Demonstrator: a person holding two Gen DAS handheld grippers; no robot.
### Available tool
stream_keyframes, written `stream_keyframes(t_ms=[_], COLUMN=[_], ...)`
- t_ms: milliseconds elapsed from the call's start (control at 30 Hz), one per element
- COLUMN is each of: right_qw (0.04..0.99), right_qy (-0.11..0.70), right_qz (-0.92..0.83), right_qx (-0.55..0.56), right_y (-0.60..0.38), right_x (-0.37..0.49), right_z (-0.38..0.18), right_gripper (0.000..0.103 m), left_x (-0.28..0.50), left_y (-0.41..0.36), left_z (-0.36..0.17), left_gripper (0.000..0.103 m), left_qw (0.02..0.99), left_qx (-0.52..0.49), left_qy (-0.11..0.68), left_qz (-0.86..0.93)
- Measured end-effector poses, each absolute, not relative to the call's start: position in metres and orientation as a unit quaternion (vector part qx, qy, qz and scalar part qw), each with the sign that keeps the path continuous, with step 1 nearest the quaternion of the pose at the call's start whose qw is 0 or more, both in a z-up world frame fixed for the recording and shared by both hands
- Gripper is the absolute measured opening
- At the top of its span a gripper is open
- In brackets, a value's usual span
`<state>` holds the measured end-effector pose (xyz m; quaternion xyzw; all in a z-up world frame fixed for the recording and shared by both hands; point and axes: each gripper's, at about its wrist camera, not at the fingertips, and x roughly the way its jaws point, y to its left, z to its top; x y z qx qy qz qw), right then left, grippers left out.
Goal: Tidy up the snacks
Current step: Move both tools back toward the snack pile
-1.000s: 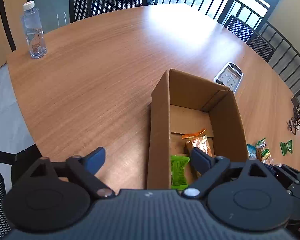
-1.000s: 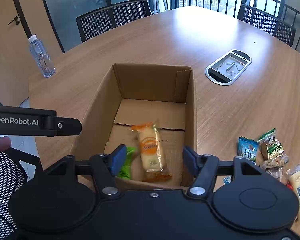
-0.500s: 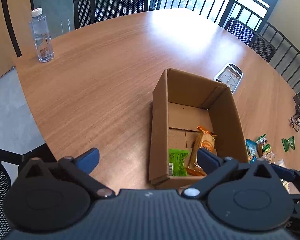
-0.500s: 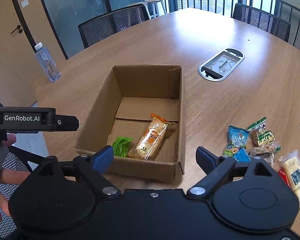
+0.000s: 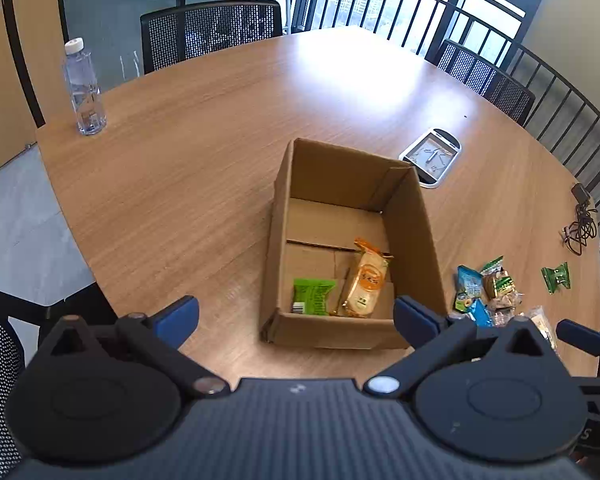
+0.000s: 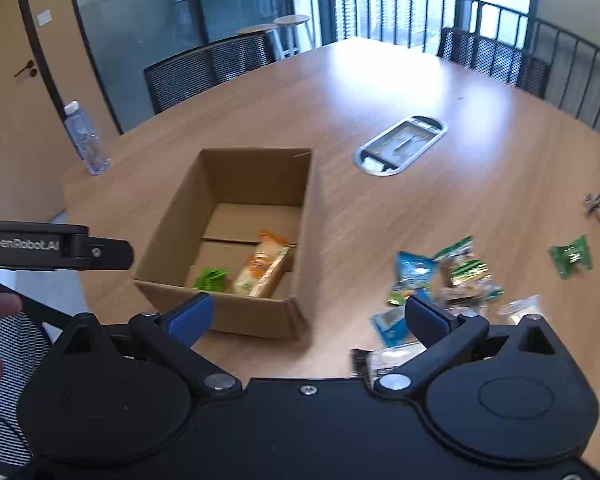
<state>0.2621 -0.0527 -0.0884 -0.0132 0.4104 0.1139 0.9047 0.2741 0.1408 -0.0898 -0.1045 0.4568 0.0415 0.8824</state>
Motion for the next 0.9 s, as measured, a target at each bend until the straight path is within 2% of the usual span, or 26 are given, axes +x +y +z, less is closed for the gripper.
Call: stream_keyframes(t_ms=[900], right_qw=[0.92], right_qy=[0.373], right_qz=[0.115], right_qx=[0.027], right_y=[-0.177], right_x=[0.202], right_z=[-0.066], right_gripper=[0.103], left_x=[0.208], left_y=[0.02], left_z=[-0.057], left_gripper=[0.103], left_qw=[0.907], left_qx=[-0.066], left_qy=[0.414], left_qz=[0.037])
